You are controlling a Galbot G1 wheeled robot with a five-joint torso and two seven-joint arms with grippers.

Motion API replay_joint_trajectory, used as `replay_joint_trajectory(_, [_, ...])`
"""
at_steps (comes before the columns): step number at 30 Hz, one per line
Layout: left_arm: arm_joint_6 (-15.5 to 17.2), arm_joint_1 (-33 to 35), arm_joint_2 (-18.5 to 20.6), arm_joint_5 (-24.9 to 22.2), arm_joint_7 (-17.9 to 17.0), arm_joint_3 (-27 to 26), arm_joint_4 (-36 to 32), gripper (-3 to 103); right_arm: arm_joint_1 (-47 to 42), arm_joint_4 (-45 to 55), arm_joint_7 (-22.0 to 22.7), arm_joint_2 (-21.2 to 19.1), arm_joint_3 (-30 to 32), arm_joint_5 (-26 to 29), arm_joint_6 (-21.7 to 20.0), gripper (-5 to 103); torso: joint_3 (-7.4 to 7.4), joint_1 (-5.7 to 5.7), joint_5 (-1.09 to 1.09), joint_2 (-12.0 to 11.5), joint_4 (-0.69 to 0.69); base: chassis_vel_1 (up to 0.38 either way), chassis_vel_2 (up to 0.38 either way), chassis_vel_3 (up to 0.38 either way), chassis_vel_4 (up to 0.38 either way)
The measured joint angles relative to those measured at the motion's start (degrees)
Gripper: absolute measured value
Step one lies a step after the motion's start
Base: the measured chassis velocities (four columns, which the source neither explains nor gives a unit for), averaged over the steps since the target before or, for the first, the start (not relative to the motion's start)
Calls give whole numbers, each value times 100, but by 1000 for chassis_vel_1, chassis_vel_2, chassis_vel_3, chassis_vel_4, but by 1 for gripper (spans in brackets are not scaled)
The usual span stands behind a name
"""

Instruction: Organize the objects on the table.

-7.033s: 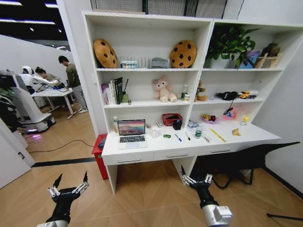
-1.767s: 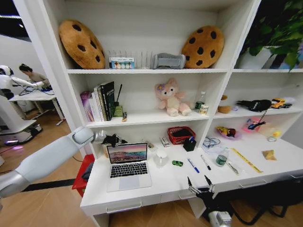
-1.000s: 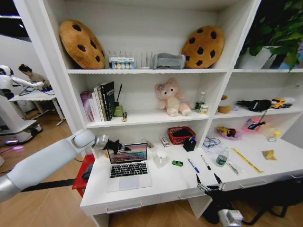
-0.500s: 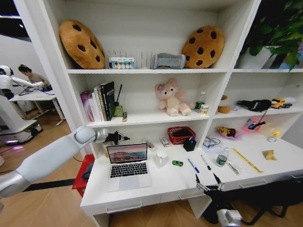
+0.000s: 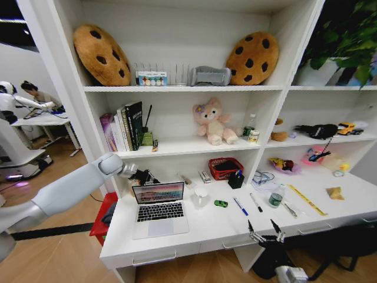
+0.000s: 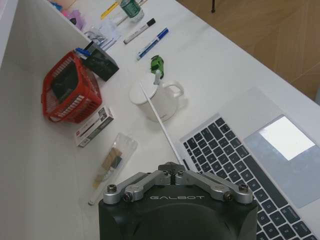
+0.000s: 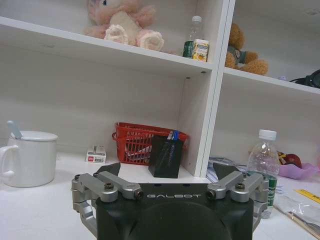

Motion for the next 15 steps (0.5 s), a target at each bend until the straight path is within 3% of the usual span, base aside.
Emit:
replay_joint_trajectory(12, [349,13,201,-175,375,171,-739,0,-33,-7,-2,49,-60,-15,36,100,0,0,0,0,0,0,0,0,0])
replay_joint_trajectory(15, [551,308,404,-217,455,136,-1212,0,-99,15,0,171,-170,-131,81,100,0,0,0,0,-1,0,0,0,0])
